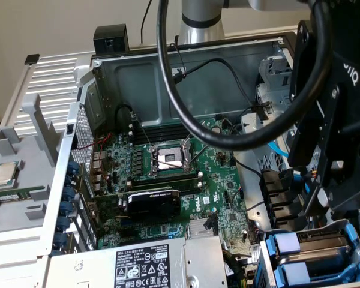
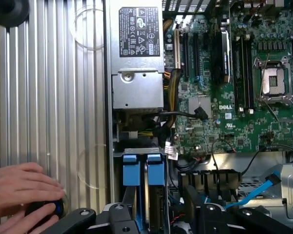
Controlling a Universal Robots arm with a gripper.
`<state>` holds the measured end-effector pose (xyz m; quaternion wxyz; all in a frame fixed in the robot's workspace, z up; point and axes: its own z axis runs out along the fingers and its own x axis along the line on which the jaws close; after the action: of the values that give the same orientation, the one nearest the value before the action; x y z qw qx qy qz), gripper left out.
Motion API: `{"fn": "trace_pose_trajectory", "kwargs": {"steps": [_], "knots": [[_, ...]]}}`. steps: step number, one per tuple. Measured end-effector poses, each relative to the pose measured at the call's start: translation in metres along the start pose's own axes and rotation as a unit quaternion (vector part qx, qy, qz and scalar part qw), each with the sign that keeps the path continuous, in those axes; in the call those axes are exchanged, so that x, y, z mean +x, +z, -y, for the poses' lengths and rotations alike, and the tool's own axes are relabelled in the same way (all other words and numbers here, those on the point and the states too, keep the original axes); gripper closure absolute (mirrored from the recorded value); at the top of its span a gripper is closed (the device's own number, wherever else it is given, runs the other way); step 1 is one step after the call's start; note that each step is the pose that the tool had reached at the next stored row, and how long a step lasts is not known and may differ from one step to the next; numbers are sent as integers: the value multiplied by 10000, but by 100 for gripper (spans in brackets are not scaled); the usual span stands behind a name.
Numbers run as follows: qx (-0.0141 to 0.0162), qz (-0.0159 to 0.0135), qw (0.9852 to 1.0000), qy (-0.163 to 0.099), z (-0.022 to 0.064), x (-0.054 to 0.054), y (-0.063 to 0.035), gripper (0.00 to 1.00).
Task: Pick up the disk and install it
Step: 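Insert the disk into the insertion slot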
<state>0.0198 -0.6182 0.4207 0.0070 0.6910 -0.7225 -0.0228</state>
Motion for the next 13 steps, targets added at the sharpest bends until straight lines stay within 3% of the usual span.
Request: {"fn": "trace_pose_trajectory", "kwargs": {"steps": [6, 13], "knots": [[0, 0, 10000, 0, 0, -6, -20, 48], [0, 1, 10000, 0, 49, -48, -124, 48]]}}
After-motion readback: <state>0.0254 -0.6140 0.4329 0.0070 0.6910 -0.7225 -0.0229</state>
